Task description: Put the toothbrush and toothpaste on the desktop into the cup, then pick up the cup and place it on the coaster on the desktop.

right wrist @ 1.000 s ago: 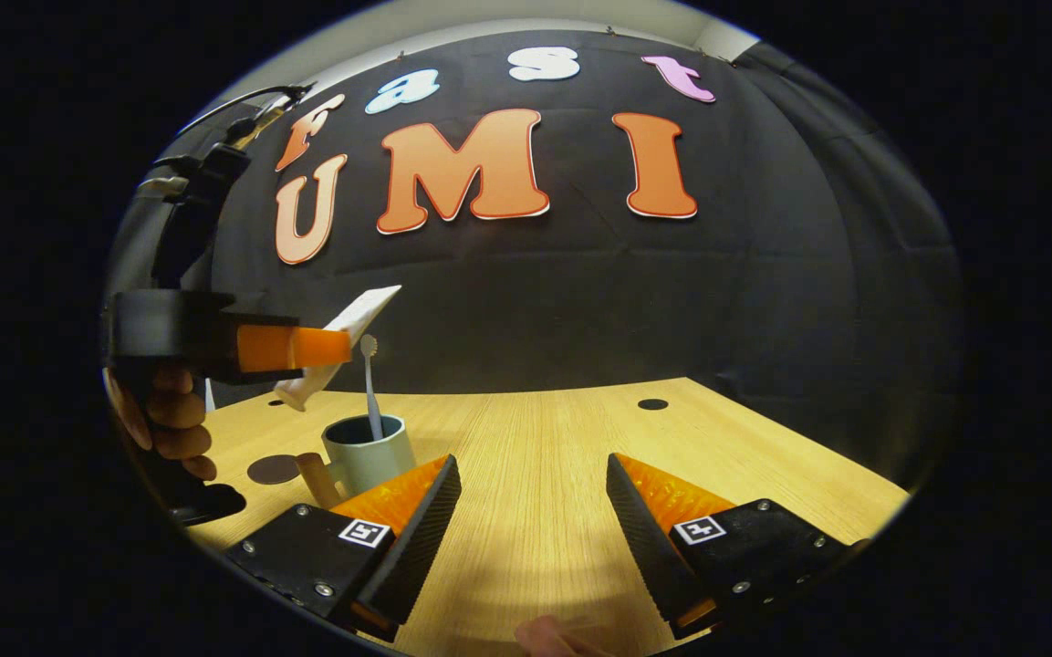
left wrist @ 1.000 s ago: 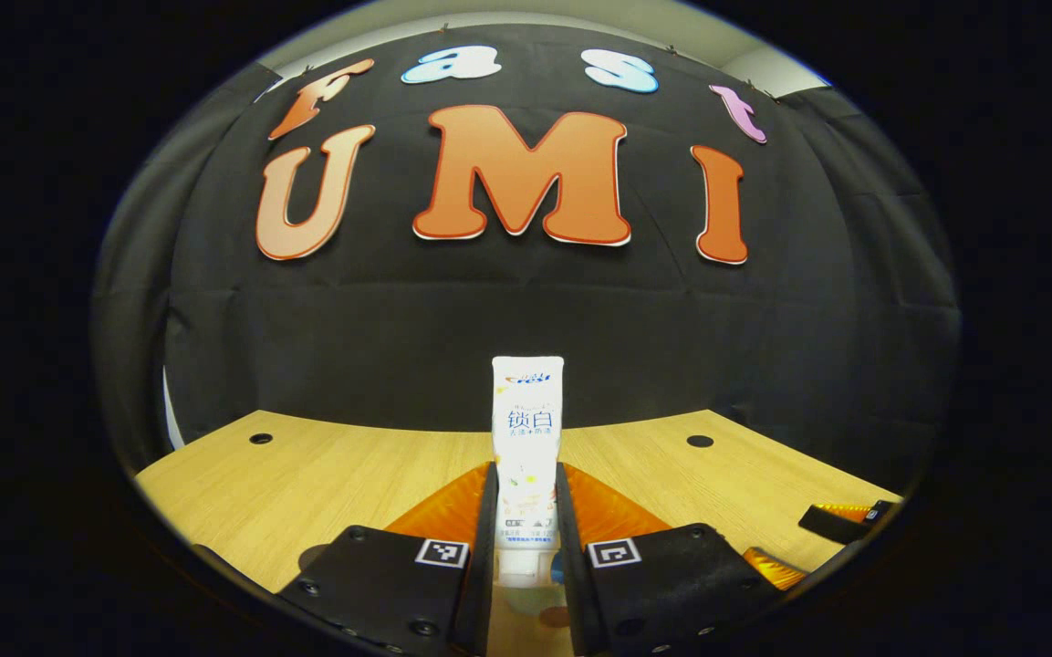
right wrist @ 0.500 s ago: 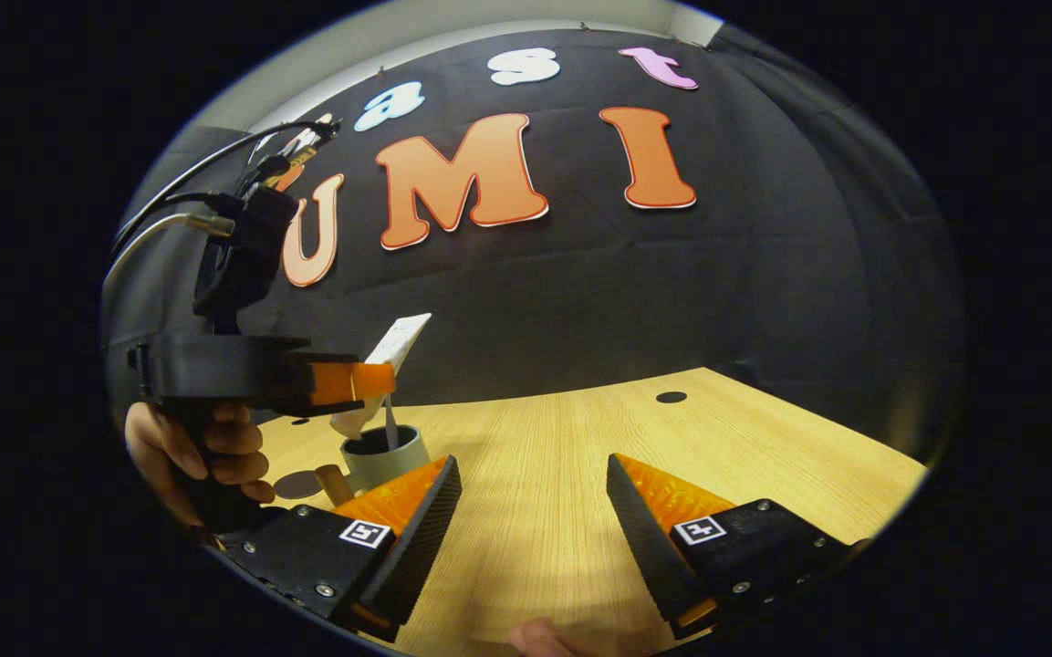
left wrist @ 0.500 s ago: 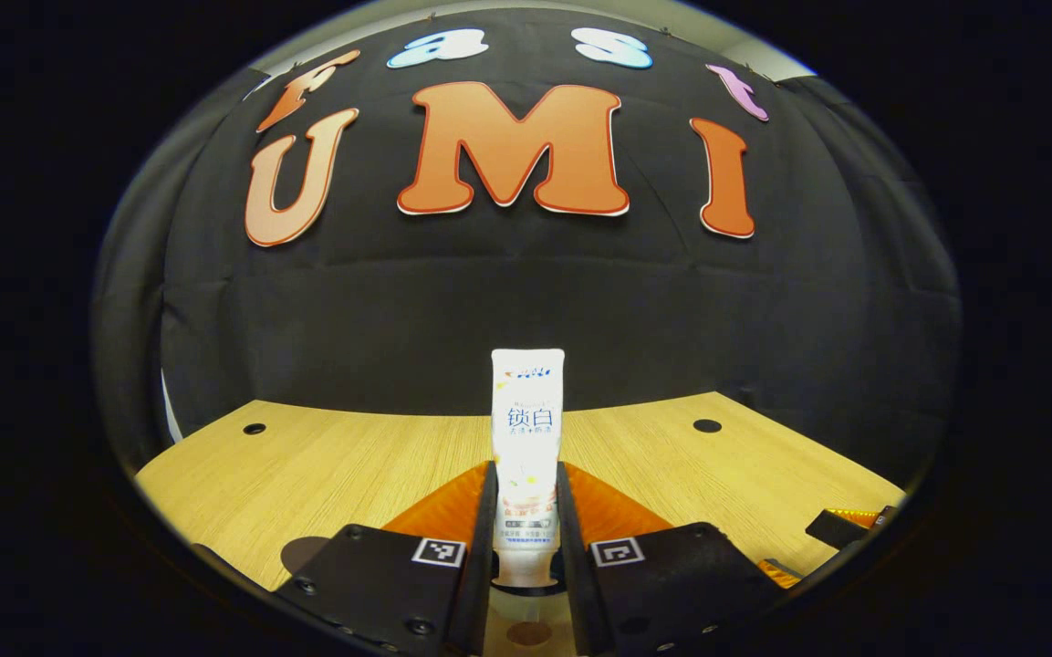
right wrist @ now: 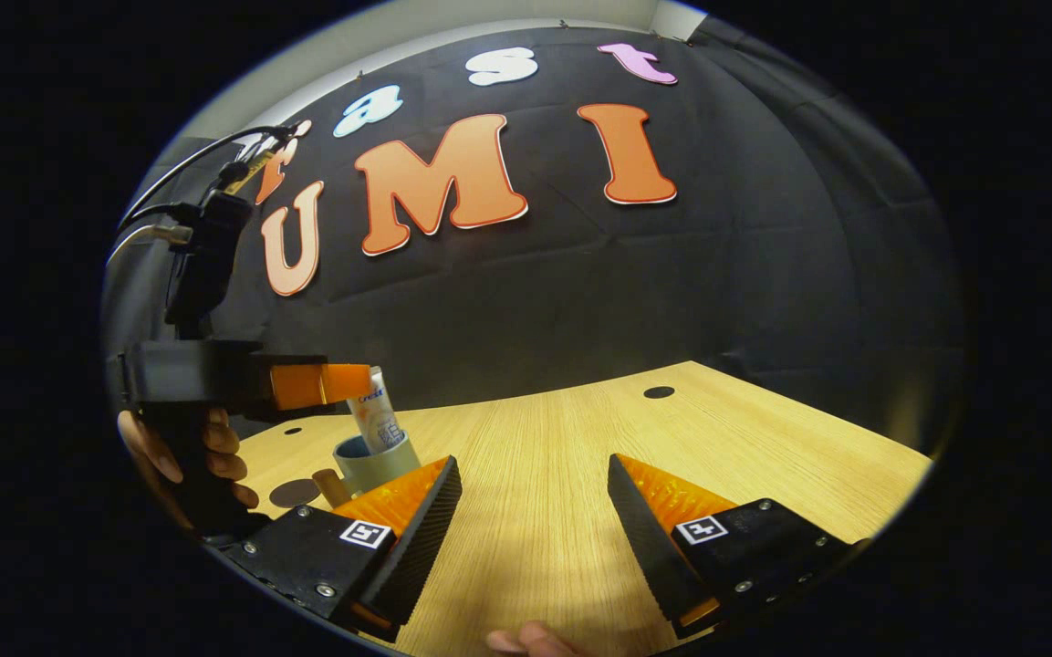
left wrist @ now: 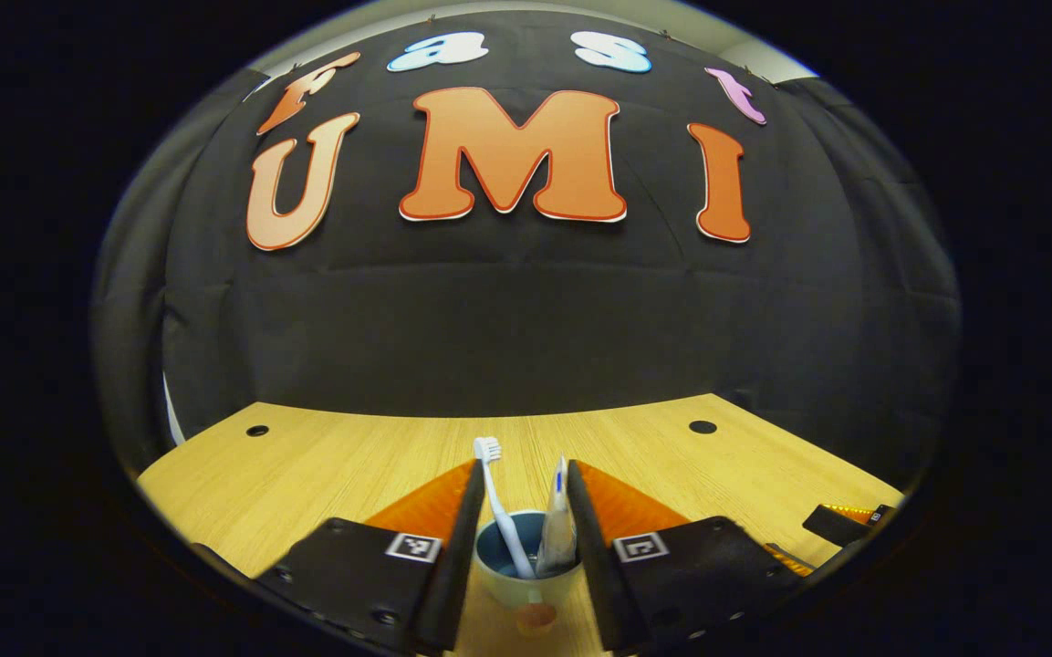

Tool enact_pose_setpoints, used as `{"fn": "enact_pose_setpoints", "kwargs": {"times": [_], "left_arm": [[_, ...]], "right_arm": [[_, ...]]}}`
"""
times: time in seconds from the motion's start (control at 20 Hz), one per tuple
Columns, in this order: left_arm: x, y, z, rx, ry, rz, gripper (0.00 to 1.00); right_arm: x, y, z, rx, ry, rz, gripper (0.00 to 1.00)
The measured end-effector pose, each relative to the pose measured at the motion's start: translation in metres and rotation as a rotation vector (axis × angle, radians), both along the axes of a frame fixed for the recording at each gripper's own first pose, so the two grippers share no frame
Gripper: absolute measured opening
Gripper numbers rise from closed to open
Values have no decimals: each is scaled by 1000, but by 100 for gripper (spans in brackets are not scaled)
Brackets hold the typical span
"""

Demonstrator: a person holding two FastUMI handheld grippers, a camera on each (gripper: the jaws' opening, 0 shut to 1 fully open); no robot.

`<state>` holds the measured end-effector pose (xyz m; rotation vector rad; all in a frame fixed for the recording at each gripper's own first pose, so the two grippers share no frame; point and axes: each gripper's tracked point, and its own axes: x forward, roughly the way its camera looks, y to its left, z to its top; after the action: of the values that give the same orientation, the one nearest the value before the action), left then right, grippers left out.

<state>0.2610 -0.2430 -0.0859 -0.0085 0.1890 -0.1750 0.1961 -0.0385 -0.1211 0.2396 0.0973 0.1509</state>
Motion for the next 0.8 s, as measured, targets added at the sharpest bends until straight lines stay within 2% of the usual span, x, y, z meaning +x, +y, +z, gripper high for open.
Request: {"fn": "enact_pose_setpoints", "kwargs": {"times": [0.05,0.2,0.35,0.45,0.8], "left_arm": [[-7,0,3,-2,-2,-8,67],[-18,12,17,19,-56,-6,70],[-29,27,26,17,-95,-11,91],[-34,44,29,23,-109,2,97],[-56,115,24,42,-114,49,97]], "right_arm": [[-1,2,3,-6,-3,-1,98],[-3,3,12,-48,-20,-14,98],[-8,13,20,-79,-16,2,98],[-10,21,28,-93,-21,13,98],[-10,56,56,-157,-22,53,97]]}}
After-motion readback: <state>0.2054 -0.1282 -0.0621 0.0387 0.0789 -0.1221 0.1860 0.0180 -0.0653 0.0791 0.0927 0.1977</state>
